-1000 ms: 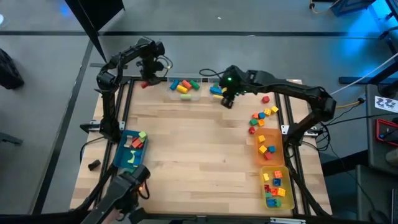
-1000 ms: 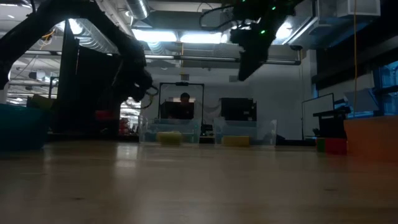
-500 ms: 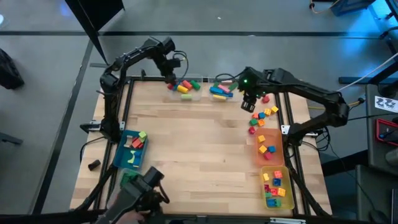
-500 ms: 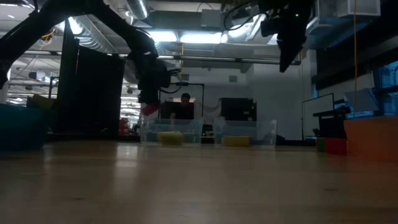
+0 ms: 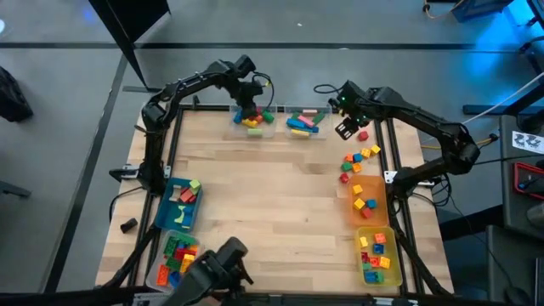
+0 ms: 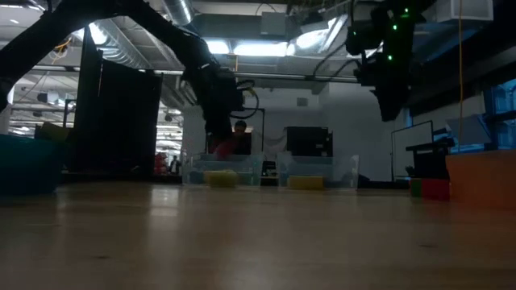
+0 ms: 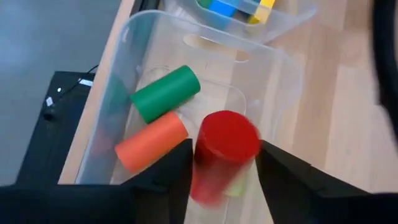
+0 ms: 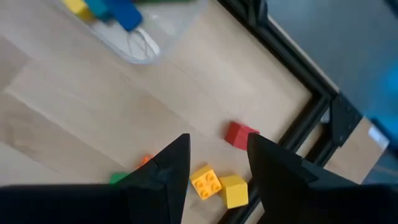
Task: Sort blocks by size
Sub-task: Put the red block into the top left transparent bin, then put the orange game piece into the yellow bin
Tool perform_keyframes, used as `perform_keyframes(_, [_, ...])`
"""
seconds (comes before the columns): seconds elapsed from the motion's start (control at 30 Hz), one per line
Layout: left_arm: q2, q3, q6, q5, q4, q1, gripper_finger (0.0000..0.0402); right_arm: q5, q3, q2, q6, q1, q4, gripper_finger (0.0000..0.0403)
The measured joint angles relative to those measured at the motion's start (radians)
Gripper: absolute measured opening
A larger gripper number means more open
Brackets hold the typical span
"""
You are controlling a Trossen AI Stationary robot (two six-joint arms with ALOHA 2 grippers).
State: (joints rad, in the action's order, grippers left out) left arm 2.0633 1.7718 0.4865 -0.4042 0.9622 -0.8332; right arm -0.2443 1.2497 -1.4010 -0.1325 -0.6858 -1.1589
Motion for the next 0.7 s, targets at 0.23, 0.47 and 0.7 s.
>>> perform_keyframes(0.23, [0.003,0.0,0.002,0.098,-0.059,0.055,0.0195,0.001,-0.118,0.0,-0.078,-0.065,0.119,0.0161])
perform_keyframes(0.47, [0.003,0.0,-0.063,0.1,-0.02,0.071,0.0192,0.001,-0.264,-0.001,-0.082,-0.139,0.211,0.0161])
perform_keyframes(0.7, [-0.043,0.0,-0.065,-0.002,-0.006,0.065,0.0189,0.001,-0.324,-0.002,-0.128,-0.242,0.233,0.0161])
